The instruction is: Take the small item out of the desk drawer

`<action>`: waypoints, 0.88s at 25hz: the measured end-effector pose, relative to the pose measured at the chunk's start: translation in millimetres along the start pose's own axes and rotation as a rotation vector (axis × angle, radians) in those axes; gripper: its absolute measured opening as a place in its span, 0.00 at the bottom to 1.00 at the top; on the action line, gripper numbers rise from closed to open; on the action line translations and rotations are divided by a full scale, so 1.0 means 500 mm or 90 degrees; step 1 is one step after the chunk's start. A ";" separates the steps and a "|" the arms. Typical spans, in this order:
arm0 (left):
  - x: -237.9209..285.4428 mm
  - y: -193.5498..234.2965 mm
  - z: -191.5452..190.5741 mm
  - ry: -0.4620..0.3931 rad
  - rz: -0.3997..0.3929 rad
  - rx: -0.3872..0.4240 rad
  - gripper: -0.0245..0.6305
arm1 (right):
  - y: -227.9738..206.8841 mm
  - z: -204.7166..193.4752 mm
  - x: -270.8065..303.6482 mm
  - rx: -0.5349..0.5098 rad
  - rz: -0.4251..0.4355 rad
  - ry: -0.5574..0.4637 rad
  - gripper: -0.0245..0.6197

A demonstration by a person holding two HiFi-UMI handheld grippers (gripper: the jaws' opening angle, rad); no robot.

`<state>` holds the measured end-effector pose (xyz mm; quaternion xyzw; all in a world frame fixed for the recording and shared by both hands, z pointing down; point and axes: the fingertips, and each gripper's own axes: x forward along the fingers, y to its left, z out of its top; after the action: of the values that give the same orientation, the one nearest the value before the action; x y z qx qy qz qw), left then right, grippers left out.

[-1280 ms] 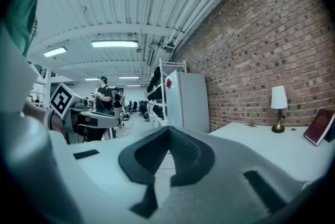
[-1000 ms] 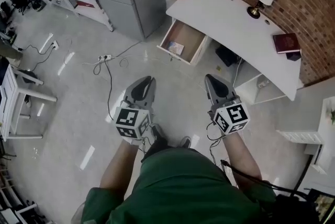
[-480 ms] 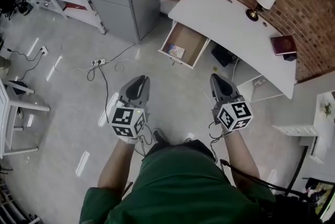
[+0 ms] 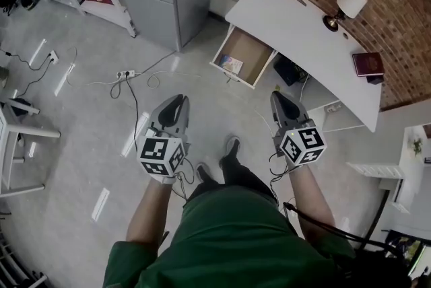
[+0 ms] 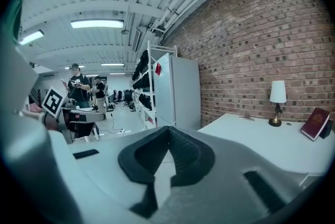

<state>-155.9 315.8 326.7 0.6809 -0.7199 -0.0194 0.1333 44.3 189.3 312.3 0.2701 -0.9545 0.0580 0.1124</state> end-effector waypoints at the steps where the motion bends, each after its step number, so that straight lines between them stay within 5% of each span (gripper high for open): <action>1: 0.001 0.007 0.002 0.000 0.003 0.000 0.10 | 0.000 -0.001 0.012 0.003 0.002 0.001 0.05; 11: 0.038 0.099 0.055 -0.006 0.073 0.046 0.10 | -0.038 0.034 0.123 0.008 0.017 -0.038 0.05; 22: 0.255 0.139 0.180 -0.035 0.126 0.106 0.10 | -0.250 0.100 0.217 0.010 -0.030 -0.093 0.05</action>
<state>-248.0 181.4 275.5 0.6142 -0.7862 0.0351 0.0581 11.2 20.1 297.1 0.2968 -0.9530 0.0430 0.0420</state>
